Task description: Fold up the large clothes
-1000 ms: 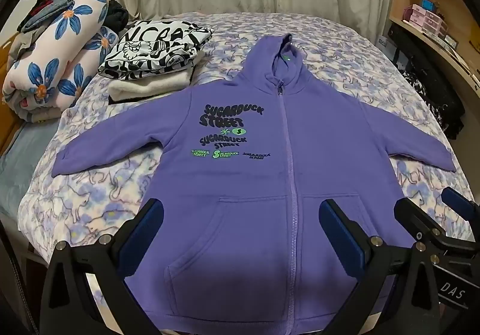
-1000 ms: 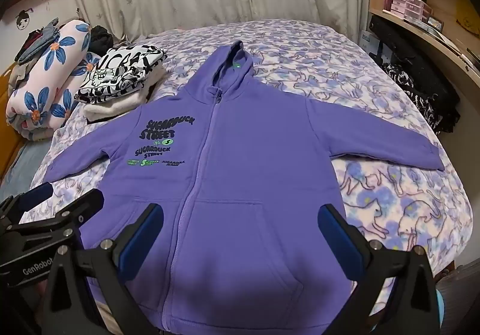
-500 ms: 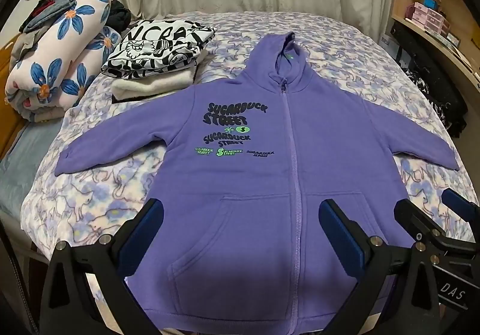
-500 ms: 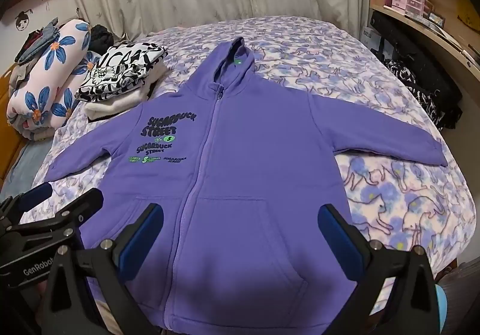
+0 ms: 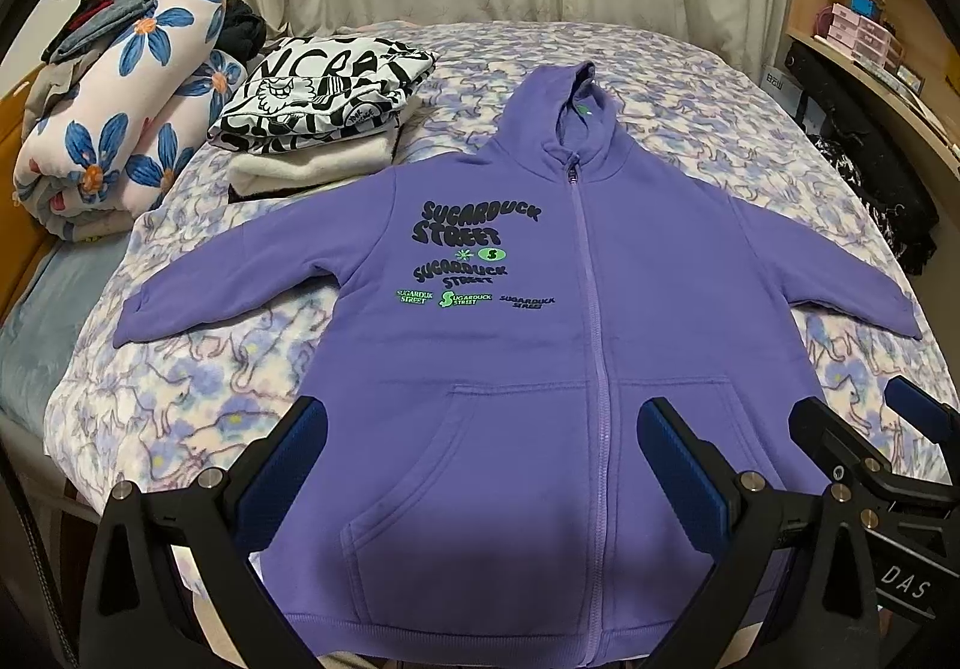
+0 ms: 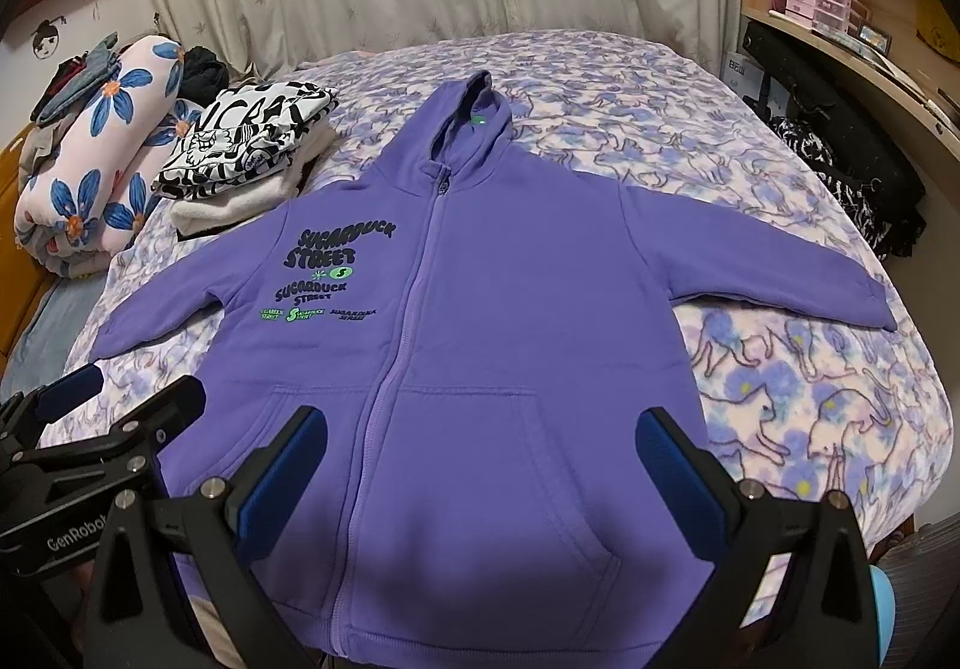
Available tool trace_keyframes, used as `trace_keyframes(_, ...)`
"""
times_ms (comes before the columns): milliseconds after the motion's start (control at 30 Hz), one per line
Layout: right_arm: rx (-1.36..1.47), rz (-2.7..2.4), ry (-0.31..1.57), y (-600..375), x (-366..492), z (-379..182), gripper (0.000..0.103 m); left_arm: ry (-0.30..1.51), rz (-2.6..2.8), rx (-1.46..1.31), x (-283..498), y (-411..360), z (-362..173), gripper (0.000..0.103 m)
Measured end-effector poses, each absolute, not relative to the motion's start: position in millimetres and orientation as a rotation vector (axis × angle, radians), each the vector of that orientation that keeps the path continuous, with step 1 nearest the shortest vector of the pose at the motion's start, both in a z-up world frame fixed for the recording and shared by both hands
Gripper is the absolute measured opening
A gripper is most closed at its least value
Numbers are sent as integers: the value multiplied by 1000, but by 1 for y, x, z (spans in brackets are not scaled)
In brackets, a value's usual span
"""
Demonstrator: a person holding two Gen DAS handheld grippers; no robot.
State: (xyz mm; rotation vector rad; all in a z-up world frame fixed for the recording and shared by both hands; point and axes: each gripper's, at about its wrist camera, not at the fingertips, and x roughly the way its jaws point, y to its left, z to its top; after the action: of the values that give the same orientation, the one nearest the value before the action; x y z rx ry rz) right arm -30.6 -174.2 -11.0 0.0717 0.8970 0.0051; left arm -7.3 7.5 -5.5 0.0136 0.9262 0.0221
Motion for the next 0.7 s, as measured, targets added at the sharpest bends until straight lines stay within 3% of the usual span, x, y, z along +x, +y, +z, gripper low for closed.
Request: trace_keyframes(700,75,7,899,-174,-31,-12,103,927,22,12,-10,10,-5,102)
